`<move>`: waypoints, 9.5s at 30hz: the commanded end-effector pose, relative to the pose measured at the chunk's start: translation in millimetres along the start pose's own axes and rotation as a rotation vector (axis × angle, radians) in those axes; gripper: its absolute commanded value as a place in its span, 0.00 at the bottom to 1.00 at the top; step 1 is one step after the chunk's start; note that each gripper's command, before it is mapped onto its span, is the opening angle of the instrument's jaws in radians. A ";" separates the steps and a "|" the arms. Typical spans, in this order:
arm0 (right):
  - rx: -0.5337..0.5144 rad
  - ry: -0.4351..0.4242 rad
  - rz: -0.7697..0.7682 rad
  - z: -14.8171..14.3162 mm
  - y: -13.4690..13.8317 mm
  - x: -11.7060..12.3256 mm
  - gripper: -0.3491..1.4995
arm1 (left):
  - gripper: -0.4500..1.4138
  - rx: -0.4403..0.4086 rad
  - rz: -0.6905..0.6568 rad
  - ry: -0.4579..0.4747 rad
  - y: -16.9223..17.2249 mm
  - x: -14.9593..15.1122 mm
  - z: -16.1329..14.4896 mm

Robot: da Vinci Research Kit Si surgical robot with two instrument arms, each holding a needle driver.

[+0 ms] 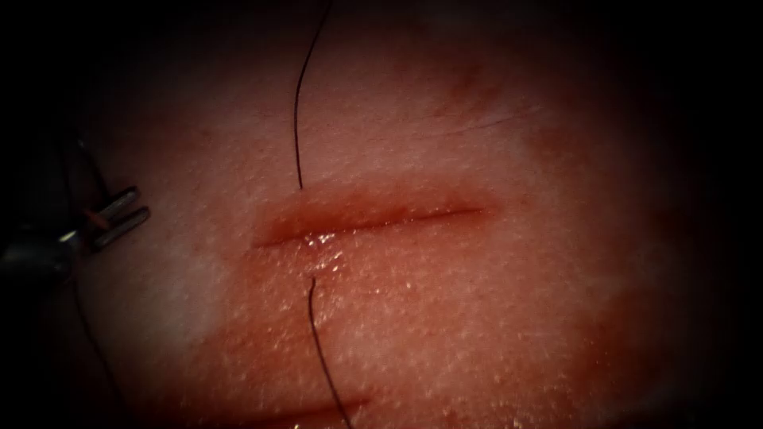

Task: Wound Closure
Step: Grip suture near skin and pull away to lengthen working end. Repeat until only a short tail is left, then gently pull on tail with right gripper to lengthen, then pick up working end of suture with left jaws, then hold suture with right hand to regrasp longer length of suture with left needle holder

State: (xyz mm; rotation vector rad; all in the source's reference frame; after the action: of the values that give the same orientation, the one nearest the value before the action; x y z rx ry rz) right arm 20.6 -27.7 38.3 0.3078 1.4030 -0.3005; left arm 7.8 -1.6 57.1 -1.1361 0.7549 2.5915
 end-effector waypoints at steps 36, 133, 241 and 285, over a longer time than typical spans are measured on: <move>-0.402 0.016 -0.059 6.8 15.5 -14.9 0.93 | 0.00 0.003 -0.008 0.010 0.7 -0.2 0.7; -0.076 0.078 0.041 7.5 -0.2 -2.0 0.88 | 0.00 -0.022 -0.029 -0.010 -6.0 -3.5 5.6; -0.676 0.180 0.824 -4.6 30.2 -18.4 0.89 | 0.41 -0.440 0.111 0.031 16.9 15.8 8.7; -0.404 0.078 0.283 5.2 17.8 -16.3 0.77 | 0.00 -0.480 0.126 0.436 6.9 15.6 7.0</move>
State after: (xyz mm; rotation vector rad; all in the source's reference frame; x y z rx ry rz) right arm 29.2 -13.3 55.4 0.1736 1.4410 0.2151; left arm -9.3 -4.0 51.8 -1.8959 0.2634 2.7432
